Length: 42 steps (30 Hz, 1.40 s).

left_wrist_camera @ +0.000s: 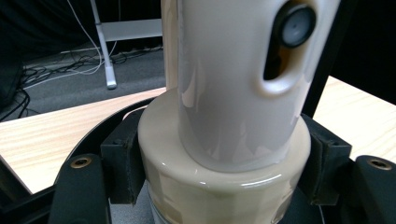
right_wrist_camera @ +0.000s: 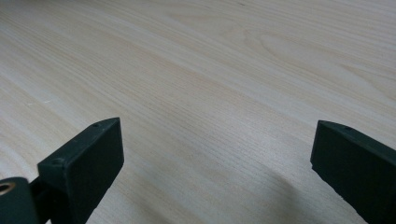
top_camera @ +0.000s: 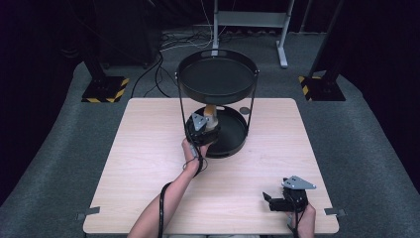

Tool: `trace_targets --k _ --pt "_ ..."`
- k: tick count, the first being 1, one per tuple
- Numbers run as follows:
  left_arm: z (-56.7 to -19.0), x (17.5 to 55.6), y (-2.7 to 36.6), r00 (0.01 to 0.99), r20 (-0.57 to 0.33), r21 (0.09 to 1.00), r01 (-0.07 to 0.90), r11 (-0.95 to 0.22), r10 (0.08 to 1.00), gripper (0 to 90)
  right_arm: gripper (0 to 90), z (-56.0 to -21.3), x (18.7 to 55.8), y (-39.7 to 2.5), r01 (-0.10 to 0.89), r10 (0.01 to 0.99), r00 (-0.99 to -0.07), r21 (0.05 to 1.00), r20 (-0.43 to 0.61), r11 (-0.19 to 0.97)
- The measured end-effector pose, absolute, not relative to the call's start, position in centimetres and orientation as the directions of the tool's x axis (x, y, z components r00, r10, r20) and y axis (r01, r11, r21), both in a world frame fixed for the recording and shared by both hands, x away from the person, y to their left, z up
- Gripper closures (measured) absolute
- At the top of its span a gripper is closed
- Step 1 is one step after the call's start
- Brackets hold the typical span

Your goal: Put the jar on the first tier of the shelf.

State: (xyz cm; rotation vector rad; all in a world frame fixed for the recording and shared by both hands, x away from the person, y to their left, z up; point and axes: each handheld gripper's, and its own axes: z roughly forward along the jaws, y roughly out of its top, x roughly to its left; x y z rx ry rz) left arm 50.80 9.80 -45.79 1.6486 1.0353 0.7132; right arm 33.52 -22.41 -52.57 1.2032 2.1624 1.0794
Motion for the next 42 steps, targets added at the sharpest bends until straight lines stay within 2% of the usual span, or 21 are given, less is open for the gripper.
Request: trace_targets --k 14,42 --pt "-47.2 51.5 8.9 0.412 -0.016 0.947 0.298 -0.118 0.911 29.5 2.2 -52.6 33.5 -22.4 0.508 0.85 -0.527 0.8 -0.003 0.318" --pt "-48.6 52.4 7.6 0.398 -0.004 0.929 0.34 -0.144 0.917 29.5 2.2 -52.6 33.5 -22.4 0.507 0.849 -0.529 0.802 -0.001 0.317"
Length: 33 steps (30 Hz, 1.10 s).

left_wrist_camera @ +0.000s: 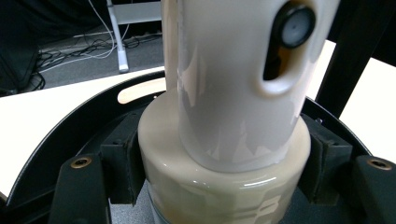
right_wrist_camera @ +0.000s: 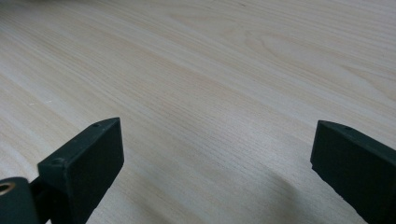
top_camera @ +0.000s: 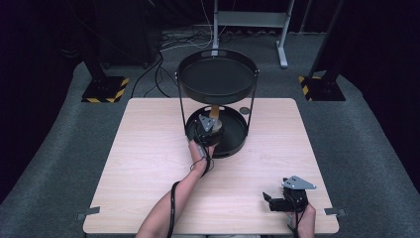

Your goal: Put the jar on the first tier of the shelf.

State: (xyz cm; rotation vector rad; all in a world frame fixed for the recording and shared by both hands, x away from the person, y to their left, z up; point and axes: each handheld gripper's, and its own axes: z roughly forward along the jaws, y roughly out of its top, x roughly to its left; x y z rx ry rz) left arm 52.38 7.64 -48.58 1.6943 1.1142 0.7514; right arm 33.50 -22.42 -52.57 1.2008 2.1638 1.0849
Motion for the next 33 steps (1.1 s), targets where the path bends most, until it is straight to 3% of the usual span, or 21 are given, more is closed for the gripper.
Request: trace_targets --k 33 --pt "-49.56 52.45 7.94 0.412 0.006 0.942 0.303 -0.144 0.911 29.4 2.2 -52.58 33.53 -22.38 0.508 0.848 -0.529 0.799 -0.004 0.321"
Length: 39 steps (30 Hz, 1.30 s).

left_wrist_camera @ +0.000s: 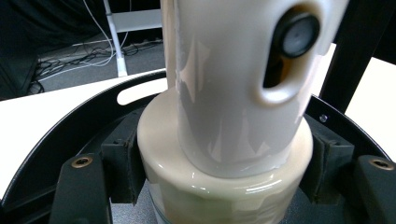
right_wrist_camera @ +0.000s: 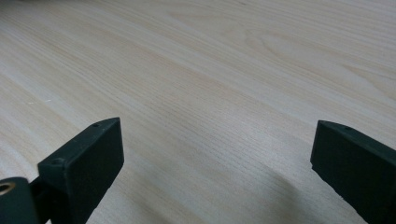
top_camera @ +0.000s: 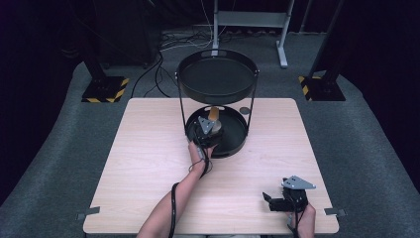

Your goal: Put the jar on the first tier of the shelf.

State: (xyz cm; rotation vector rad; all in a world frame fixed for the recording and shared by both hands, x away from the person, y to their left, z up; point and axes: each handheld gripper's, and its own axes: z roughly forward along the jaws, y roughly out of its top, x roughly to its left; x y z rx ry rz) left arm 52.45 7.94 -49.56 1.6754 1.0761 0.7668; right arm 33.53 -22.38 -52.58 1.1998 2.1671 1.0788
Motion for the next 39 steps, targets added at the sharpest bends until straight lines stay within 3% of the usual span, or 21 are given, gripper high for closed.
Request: trace_targets --k 21,25,29,39 --pt "-49.5 52.3 7.9 0.412 0.021 0.94 0.303 -0.159 0.911 28.8 2.2 -52.5 33.5 -22.5 0.504 0.845 -0.535 0.805 0.006 0.314" --pt "-48.7 52.1 8.3 0.441 -0.002 0.929 0.332 -0.162 0.898 11.4 2.2 -52.5 33.5 -22.5 0.504 0.844 -0.537 0.804 0.006 0.316" --pt "-47.0 50.9 9.6 0.472 -0.007 0.908 0.373 -0.192 0.882 3.2 2.2 -52.6 33.5 -22.5 0.507 0.843 -0.538 0.802 0.006 0.317" --pt "-44.9 45.0 16.6 0.543 0.037 0.88 0.38 -0.285 0.839 0.0 2.2 -52.6 33.6 -22.4 0.512 0.846 -0.533 0.797 0.002 0.321"
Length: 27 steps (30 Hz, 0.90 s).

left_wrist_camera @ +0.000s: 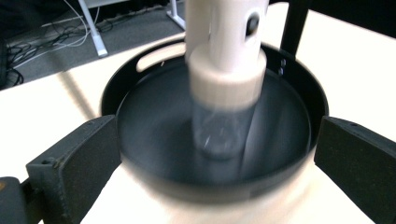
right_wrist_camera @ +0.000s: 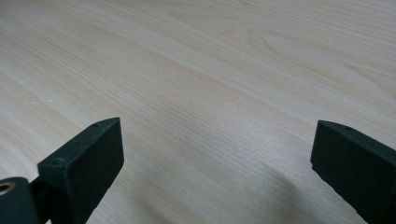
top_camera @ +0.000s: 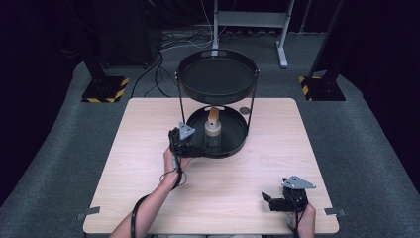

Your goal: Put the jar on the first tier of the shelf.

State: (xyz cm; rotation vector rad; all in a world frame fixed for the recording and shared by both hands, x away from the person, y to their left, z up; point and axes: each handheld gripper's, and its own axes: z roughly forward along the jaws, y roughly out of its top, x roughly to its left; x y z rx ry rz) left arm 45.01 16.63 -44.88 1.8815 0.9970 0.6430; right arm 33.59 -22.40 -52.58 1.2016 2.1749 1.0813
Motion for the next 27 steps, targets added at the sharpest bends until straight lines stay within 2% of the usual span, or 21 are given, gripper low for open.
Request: trace_targets --k 6,13,18,27 --pt "-46.2 41.3 20.8 0.543 0.061 0.852 0.409 -0.327 0.837 0.0 2.2 -52.6 33.6 -22.3 0.515 0.848 -0.53 0.793 -0.002 0.324" --pt "-49.4 37.8 25.1 0.515 0.05 0.805 0.486 -0.339 0.856 0.0 2.2 -52.6 33.6 -22.3 0.519 0.851 -0.525 0.789 -0.008 0.328" --pt "-51.4 36.6 27.1 0.518 0.033 0.749 0.553 -0.365 0.855 0.0 2.2 -52.6 33.7 -22.2 0.52 0.849 -0.528 0.784 -0.015 0.338" --pt "-53.1 35.7 28.8 0.496 -0.002 0.708 0.613 -0.349 0.868 0.0 2.2 -52.7 33.7 -22.1 0.525 0.85 -0.526 0.779 -0.019 0.343"
